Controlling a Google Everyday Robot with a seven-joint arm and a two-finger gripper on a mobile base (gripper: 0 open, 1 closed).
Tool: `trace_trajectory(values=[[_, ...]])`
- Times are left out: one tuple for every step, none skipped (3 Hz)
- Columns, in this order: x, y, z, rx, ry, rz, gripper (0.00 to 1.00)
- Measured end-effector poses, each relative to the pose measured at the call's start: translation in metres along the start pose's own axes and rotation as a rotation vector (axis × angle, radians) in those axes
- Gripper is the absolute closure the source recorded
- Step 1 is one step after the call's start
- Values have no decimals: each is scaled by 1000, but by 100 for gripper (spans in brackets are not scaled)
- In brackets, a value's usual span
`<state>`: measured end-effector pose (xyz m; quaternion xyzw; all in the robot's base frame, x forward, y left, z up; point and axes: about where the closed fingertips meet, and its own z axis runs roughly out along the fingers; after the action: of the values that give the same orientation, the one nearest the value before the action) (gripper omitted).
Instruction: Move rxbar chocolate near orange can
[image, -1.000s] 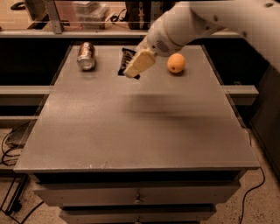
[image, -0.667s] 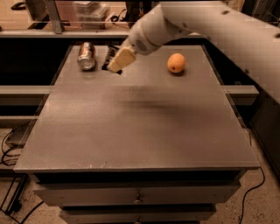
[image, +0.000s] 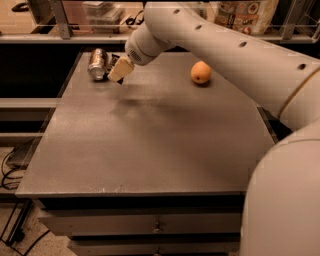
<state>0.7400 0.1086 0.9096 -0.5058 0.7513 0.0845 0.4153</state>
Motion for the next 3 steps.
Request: trace_trajectory(values=[[-1,-13,26,25,1,43,58],[-2,-21,43,19,-18,79,35],[2,-26,50,10,-22,97,12]])
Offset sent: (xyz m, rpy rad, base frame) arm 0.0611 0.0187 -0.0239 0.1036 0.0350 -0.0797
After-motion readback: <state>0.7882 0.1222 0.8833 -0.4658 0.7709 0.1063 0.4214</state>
